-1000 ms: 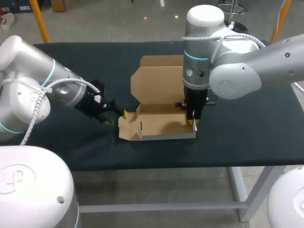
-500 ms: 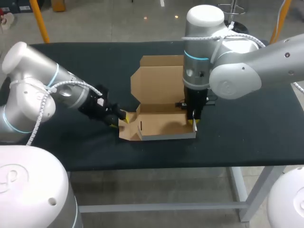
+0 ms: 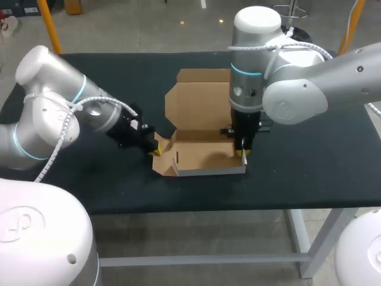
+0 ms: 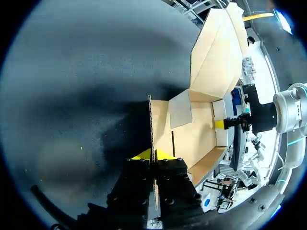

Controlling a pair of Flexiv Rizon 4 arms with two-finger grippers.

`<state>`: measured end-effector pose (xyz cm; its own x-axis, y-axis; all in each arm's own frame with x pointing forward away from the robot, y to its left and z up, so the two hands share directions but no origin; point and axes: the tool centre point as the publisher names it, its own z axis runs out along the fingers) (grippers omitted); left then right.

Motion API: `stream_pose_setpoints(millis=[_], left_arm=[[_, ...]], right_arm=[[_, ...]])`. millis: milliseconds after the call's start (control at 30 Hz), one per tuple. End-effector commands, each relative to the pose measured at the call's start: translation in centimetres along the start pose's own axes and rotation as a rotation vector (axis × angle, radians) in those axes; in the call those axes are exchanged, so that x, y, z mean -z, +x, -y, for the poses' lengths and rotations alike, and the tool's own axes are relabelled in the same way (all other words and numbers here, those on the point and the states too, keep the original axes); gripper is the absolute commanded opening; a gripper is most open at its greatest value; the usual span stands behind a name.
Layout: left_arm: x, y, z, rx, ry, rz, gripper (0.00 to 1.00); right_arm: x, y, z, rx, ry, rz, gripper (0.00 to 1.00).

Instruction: Assemble the packaging by folding the flat box into shape, placing the metal phone stand inside, and closing the box properly

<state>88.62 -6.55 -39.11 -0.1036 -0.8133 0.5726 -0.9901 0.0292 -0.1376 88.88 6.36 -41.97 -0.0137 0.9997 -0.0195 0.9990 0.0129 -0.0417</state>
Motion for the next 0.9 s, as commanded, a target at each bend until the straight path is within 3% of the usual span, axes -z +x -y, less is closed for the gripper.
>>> stream_pose_setpoints(millis=[33, 233, 567, 600, 733, 900], left_arm=[[0.7, 2.4, 0.1, 0.021, -0.013, 0.165, 0.0], [0.5, 4.3, 0.4, 0.06, -0.013, 0.335, 0.0], [0.1, 6.2, 0.3, 0.069, -0.011, 0.44, 0.0], [0.1, 6.3, 0.3, 0.068, -0.012, 0.443, 0.04], [0.2, 6.8, -0.1, 0.066, -0.004, 0.461, 0.35], [1.7, 6.5, -0.8, 0.069, 0.031, 0.428, 0.53]], right_arm=[[0.1, 0.1, -0.1, 0.001, 0.004, 0.001, 0.0], [0.1, 0.1, -0.1, 0.001, 0.004, 0.001, 0.0], [0.1, 0.1, -0.1, 0.001, 0.004, 0.001, 0.0], [0.1, 0.1, -0.1, 0.001, 0.004, 0.001, 0.0], [0.1, 0.1, -0.1, 0.001, 0.004, 0.001, 0.0], [0.1, 0.1, -0.1, 0.001, 0.004, 0.001, 0.0]])
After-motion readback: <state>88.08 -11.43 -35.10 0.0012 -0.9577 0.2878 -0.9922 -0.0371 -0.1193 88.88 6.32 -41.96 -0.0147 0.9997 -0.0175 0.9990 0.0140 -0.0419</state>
